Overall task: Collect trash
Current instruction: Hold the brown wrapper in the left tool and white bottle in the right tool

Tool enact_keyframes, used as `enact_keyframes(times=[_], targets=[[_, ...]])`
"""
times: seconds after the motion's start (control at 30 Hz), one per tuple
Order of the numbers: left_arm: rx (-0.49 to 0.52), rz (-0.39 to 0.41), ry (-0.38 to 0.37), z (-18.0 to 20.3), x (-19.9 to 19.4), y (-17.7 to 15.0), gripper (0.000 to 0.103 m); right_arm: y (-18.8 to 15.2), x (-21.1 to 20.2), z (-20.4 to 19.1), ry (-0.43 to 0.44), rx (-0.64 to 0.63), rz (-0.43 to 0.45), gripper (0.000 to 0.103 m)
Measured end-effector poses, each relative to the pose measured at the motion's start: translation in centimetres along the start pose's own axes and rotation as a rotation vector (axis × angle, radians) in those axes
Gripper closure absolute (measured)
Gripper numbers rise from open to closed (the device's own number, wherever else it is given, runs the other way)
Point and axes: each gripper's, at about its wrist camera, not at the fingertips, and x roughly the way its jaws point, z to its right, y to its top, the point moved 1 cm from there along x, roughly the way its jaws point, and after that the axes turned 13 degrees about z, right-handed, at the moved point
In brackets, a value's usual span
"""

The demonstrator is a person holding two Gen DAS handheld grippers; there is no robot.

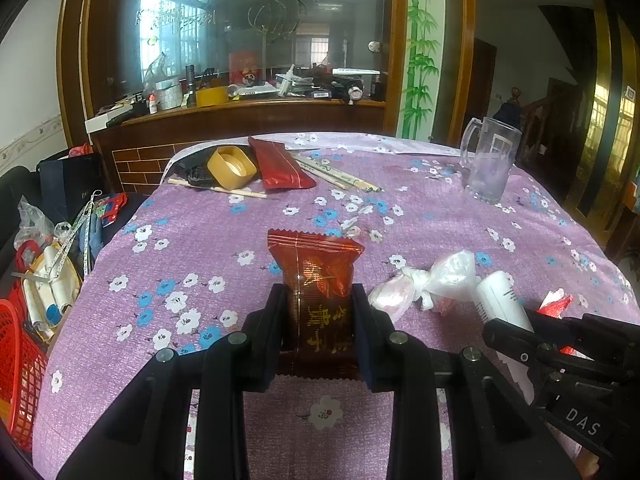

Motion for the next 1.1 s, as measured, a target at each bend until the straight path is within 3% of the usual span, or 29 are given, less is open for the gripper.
enact_keyframes(times=[0.4,0.73,1.1], targets=[[-0.001,-0.001,0.033,-0.1,-0.6,0.5,0.073,0.4,0.0,0.9,-0.062,-0.003,0.017,0.070],[0.039,0.022,0.038,0.0,-6.1,0.3,0.073,0.8,-1.2,0.8,-0.040,0.037,0.011,0.070],[0.040,0.024,0.007,-1.0,-11.6,-1.5,0.073,-2.0,-6.8,-1.3,0.001,0.049,0.021,0.070]])
